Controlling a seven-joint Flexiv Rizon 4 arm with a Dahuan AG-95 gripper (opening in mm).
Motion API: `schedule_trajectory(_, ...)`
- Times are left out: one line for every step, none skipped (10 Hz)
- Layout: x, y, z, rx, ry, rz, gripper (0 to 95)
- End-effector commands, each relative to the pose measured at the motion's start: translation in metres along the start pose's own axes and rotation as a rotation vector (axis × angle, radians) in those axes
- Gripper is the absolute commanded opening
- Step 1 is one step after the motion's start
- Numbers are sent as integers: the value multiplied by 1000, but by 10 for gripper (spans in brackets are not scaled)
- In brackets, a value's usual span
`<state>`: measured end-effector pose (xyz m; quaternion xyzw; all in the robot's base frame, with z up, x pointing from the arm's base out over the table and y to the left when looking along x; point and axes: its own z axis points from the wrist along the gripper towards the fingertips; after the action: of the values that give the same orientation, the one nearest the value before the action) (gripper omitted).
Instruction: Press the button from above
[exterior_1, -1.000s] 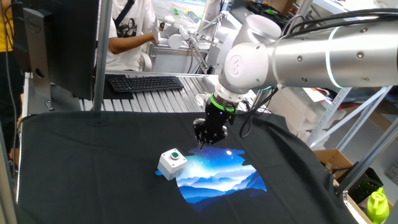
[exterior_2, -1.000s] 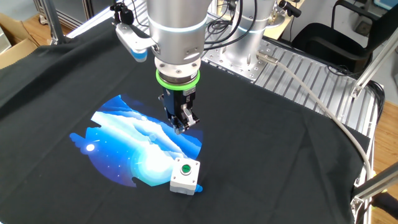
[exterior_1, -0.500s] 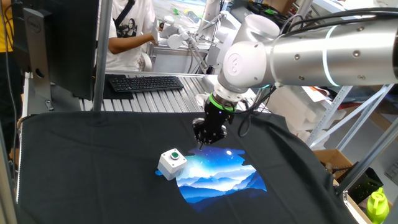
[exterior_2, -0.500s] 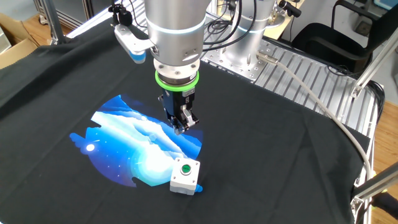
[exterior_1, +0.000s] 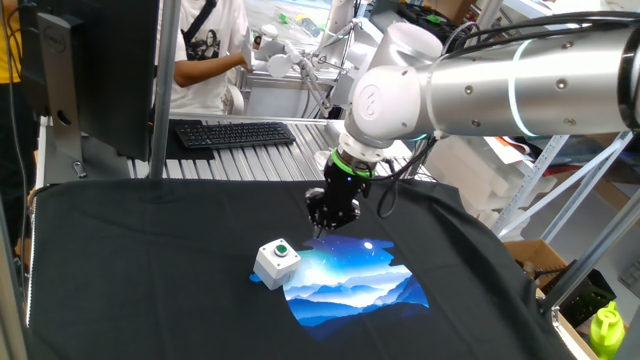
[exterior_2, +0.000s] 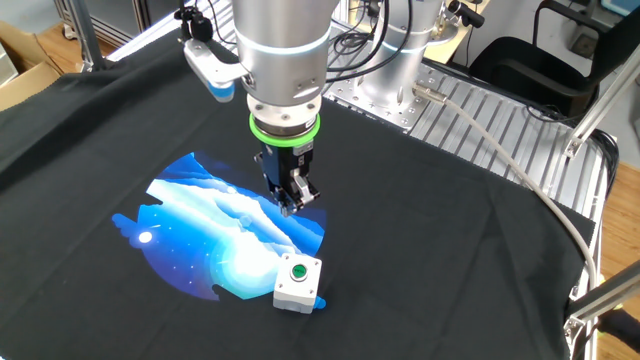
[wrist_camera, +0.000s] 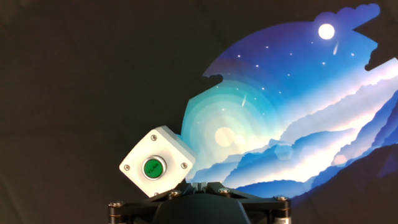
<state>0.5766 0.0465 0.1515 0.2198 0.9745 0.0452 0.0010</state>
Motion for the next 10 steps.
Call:
schedule_trajectory(-2, 4, 0, 6, 3, 5, 0)
schedule_trajectory(-3, 8, 0, 11, 0, 5, 0)
schedule_trajectory(-4, 10, 2, 11, -1, 6, 0)
schedule_trajectory(-5, 12, 4, 11, -1, 8, 0)
schedule_trajectory(-5, 13, 6, 14, -4, 9, 0)
schedule_trajectory(-6, 15, 8, 10, -4, 11, 0)
schedule_trajectory(-7, 17, 10, 10, -6, 13, 0)
schedule_trajectory(-7, 19, 12, 8, -6, 17, 0)
schedule_trajectory(-7, 22, 13, 8, -5, 23, 0)
schedule_trajectory(-5, 24, 14, 14, -7, 25, 0)
